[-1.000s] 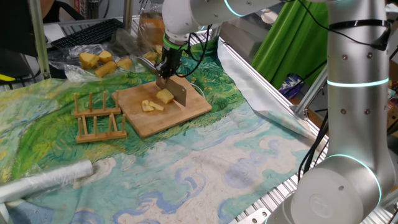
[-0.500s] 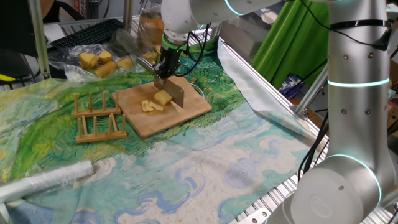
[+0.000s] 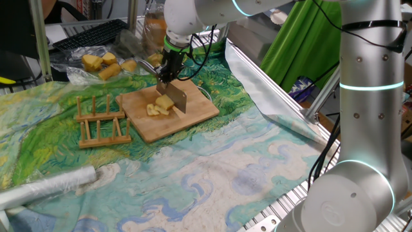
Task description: Chop the potatoes
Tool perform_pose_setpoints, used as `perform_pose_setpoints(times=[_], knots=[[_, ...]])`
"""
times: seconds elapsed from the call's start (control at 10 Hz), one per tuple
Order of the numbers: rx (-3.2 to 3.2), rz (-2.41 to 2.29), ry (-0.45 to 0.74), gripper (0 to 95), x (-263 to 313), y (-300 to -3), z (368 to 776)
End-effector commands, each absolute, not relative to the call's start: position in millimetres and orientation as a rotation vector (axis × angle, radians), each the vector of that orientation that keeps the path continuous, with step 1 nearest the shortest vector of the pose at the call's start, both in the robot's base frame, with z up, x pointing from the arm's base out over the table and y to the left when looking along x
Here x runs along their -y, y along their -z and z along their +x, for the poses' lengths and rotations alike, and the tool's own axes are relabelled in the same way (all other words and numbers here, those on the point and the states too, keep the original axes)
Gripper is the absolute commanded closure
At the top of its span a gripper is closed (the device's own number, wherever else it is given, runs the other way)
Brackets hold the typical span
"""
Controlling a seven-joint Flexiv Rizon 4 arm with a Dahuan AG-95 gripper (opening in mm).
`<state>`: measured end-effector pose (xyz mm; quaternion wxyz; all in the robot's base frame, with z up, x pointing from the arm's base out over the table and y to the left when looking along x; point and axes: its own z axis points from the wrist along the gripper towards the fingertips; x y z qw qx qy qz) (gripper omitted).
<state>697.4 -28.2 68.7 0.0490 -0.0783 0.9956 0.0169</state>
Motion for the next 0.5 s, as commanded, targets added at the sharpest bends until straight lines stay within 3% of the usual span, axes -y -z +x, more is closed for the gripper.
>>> perform_pose_setpoints(times=[0.1, 0.5], knots=[[-3.028, -0.223, -0.052, 95.0, 23.8, -68.8, 693.8], [-3.019, -0.290, -0.039, 95.0, 27.7, -80.9, 693.9]])
